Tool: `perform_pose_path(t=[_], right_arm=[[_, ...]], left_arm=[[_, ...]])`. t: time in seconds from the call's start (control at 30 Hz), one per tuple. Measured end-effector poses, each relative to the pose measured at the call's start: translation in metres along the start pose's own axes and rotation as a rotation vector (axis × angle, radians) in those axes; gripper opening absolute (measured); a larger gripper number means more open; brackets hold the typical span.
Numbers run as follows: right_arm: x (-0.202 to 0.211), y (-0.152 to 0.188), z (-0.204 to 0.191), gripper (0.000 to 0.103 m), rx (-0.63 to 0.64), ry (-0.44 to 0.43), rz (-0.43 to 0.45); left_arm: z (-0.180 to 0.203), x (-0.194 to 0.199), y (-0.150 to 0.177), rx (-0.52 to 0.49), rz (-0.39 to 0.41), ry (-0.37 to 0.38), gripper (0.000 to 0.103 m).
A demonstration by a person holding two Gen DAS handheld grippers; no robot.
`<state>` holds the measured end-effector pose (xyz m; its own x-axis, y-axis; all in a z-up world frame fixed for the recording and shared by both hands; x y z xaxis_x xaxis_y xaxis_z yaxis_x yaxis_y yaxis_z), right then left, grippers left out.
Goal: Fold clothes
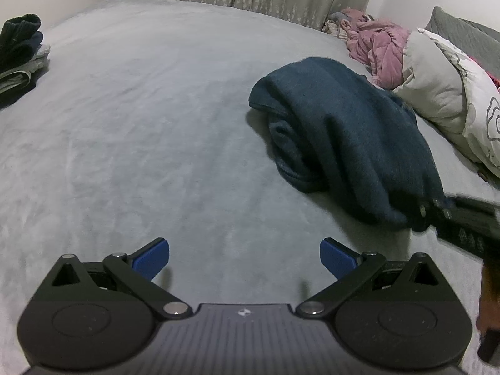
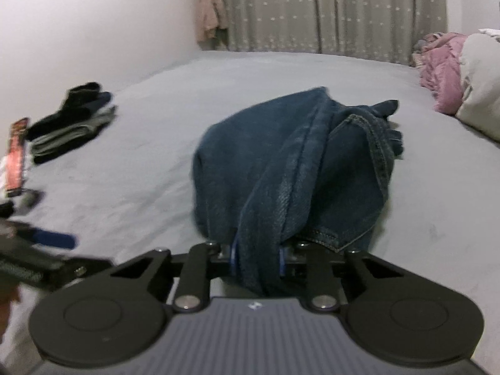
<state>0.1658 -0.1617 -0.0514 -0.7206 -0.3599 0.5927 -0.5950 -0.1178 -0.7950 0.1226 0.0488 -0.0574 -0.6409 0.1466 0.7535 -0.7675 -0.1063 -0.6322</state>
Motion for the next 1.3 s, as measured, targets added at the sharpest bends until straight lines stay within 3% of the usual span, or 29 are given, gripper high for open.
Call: perform_pose_path(t=[0.17,0.33,0.5,0.6,0.73,0.87,0.97,1.0,1.03,1.07,1.13,1.17,1.23,1.3], right_arm=[[0.023,0.028,-0.028,0.016,0.043,-0.066,-0.014],[0.022,0.033,-0.021,0.016,0.033,-0.022,-0.007],[0.021,0.031,-0.018,0.028,0.008,0.016,0.038],[0.024,0.038,-0.019,0.032,-0.017,0.043,0.077],[0.023,0.038,-0.015,0.034,-0.066,0.043,0.094],[0.026,0.034,-0.012,0.044,-0.054,0.014,0.106],[0.024,0.034,-0.008,0.048,-0.052,0.013,0.109],[0.023,0.034,-0.007,0.052,-0.056,0.014,0.111],[0.021,0.035,-0.005,0.054,-0.068,0.015,0.113],[0.02,0.036,-0.004,0.056,-0.084,0.013,0.114],[0.018,0.038,-0.004,0.057,-0.099,0.009,0.111],[0.017,0.039,-0.004,0.06,-0.106,0.007,0.109],[0.02,0.04,-0.007,0.066,-0.096,0.008,0.113],[0.023,0.04,-0.01,0.077,-0.087,0.009,0.118]], left_arm=[[0.004,0.002,-0.002,-0.001,0.02,0.01,0.102],[0.009,0.002,-0.003,-0.006,0.042,0.017,0.102],[0.02,0.004,-0.011,0.001,0.091,0.067,0.102],[0.032,-0.002,-0.023,0.014,0.108,0.134,0.102],[0.042,-0.024,-0.041,0.046,0.118,0.179,0.102],[0.046,-0.048,-0.049,0.072,0.113,0.189,0.101],[0.044,-0.067,-0.051,0.132,0.104,0.235,0.093],[0.045,-0.071,-0.051,0.141,0.098,0.254,0.085],[0.046,-0.074,-0.051,0.145,0.093,0.273,0.072],[0.046,-0.077,-0.051,0.148,0.089,0.29,0.066],[0.049,-0.081,-0.05,0.166,0.086,0.341,0.036],[0.051,-0.081,-0.049,0.177,0.091,0.37,0.027],[0.057,-0.077,-0.049,0.169,0.112,0.379,0.019],[0.064,-0.067,-0.049,0.121,0.148,0.333,0.017]])
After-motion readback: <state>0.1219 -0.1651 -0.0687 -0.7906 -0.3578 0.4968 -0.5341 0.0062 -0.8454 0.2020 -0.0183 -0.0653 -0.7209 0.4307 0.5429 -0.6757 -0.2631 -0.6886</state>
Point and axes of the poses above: each gripper's, at about its wrist camera, not at the fingertips, and x roughly against the way its jaws point, z to its right, y to its underside, the point moved 9 cm from there along -x, roughly the way its jaws point, and after that the axes turned 1 degree about -x, right-handed, at the moved point
